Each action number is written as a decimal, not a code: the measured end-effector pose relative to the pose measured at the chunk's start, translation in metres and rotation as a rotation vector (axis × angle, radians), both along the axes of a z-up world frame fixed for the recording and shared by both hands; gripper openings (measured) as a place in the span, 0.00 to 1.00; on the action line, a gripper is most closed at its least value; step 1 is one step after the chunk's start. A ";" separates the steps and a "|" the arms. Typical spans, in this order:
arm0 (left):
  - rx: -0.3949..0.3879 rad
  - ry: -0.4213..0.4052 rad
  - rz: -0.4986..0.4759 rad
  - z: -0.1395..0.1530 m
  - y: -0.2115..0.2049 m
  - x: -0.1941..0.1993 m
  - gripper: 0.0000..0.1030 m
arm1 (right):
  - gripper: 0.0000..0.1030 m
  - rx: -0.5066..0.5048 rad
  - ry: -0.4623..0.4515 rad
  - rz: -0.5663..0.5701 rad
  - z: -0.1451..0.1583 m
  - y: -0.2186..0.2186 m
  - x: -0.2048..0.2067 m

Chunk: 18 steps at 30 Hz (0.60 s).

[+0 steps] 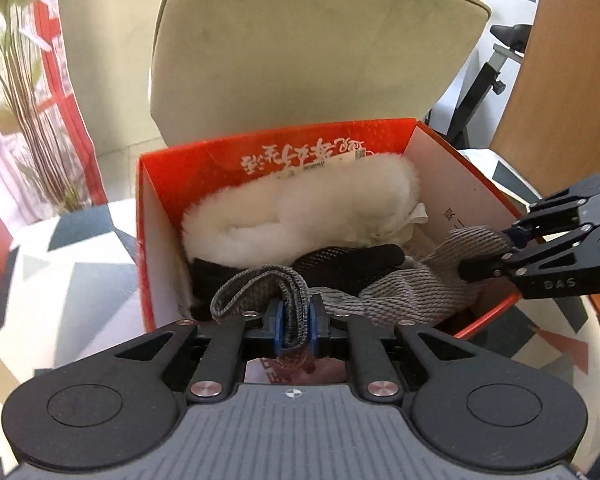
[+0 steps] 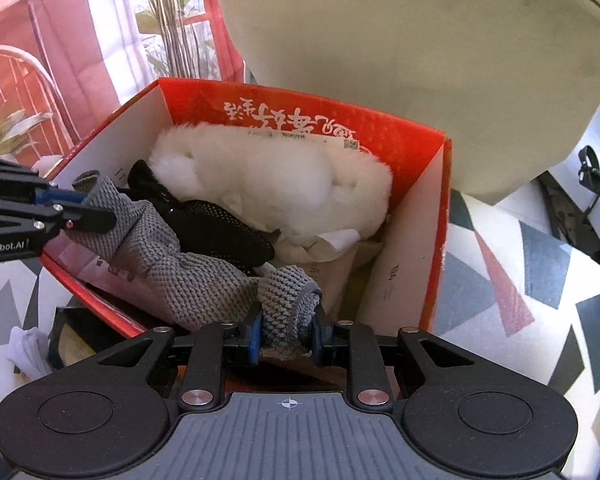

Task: Organize soft objects
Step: 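Lower the grey towel into the red box and open both grippers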

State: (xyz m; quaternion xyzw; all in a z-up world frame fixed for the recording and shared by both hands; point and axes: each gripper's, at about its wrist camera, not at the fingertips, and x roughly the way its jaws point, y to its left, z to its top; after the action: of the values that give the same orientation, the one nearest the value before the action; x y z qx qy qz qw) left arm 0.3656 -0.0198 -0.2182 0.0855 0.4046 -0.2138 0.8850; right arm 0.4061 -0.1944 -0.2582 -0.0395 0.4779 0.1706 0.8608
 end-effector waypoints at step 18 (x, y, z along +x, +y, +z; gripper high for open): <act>0.000 -0.191 0.104 0.043 0.018 -0.022 0.82 | 0.62 -0.063 -0.154 -0.073 0.032 -0.015 -0.026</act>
State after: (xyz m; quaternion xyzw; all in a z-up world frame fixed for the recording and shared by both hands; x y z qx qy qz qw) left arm 0.3431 -0.0017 -0.1756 0.0841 0.3224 -0.1584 0.9295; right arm 0.3803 -0.2099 -0.2258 -0.0621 0.4163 0.1203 0.8991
